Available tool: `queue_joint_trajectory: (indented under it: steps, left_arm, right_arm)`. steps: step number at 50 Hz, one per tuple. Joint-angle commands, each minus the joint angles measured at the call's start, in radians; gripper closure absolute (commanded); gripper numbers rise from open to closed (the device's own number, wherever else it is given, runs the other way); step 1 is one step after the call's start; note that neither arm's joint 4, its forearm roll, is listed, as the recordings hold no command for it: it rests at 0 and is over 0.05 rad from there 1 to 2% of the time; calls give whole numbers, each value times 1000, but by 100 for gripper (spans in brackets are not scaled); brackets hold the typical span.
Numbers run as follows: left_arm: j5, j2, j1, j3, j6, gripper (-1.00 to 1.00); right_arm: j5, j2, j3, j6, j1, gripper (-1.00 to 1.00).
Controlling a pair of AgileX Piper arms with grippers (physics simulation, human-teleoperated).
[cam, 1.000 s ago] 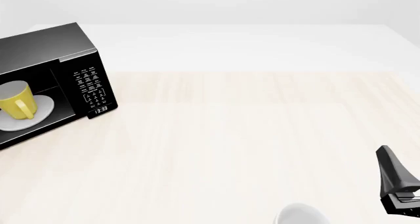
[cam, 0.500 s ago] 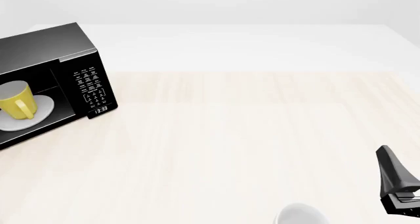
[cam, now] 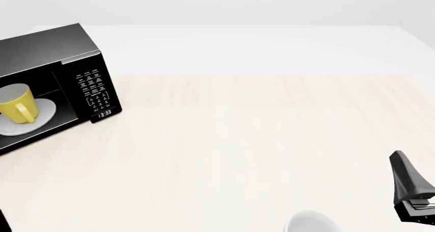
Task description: Put the yellow and white mug in the microwave and close it.
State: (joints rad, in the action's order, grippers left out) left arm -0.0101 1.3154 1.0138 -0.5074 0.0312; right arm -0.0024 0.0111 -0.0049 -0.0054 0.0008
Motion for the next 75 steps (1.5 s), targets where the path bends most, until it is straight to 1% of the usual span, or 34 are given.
queue_joint_trajectory:
  steps: [1,6,8,10,11,13,17,18,23,26,29,34,41,44,45,47,53,55,61,75]
  left_arm:
    - [20,24,-53,26,13,-100]
    - [23,16,-85,35,25,-100]
    - [22,1,-117,43,41,-100]
    - [22,-2,-125,45,45,-100]
    - [24,0,-146,51,55,-100]
    - [28,-5,-150,55,52,-100]
    - [26,-24,-183,62,71,-100]
    - [22,-35,-208,66,88,-100]
    - [24,-42,-223,70,92,-100]
    - [22,-67,-257,81,104,-100]
    - [21,-67,-263,81,108,-100]
    - [31,-75,-288,87,105,-100]
    - [36,-85,-327,79,115,-100]
    - [44,-91,-358,84,121,-100]
    - [40,-121,-377,88,124,-100]
    - [37,-112,-393,87,139,-100]
    - [59,-103,-412,87,144,-100]
    - [64,-113,-414,86,129,-100]
    - [62,-135,-455,79,141,-100]
    - [80,-125,-484,22,158,-100]
  right_arm:
    - [0,-2,1,1,0,-100]
    - [0,-2,1,1,0,-100]
    - [0,-2,1,1,0,-100]
    - [0,-2,1,1,0,-100]
    - [0,-2,1,1,0,-100]
    - [0,-2,1,1,0,-100]
    - [0,-2,1,1,0,-100]
    - [0,-2,1,1,0,-100]
    - [0,-2,1,1,0,-100]
    - [0,-2,1,1,0,-100]
    - [0,-2,1,1,0,-100]
    - [0,-2,1,1,0,-100]
    - [0,-2,1,1,0,-100]
    - [0,-2,1,1,0,-100]
    - [0,-2,1,1,0,-100]
    - [0,-2,1,1,0,-100]
    - [0,-2,1,1,0,-100]
    - [0,-2,1,1,0,-100]
    - [0,-2,1,1,0,-100]
    - [0,-2,1,1,0,-100]
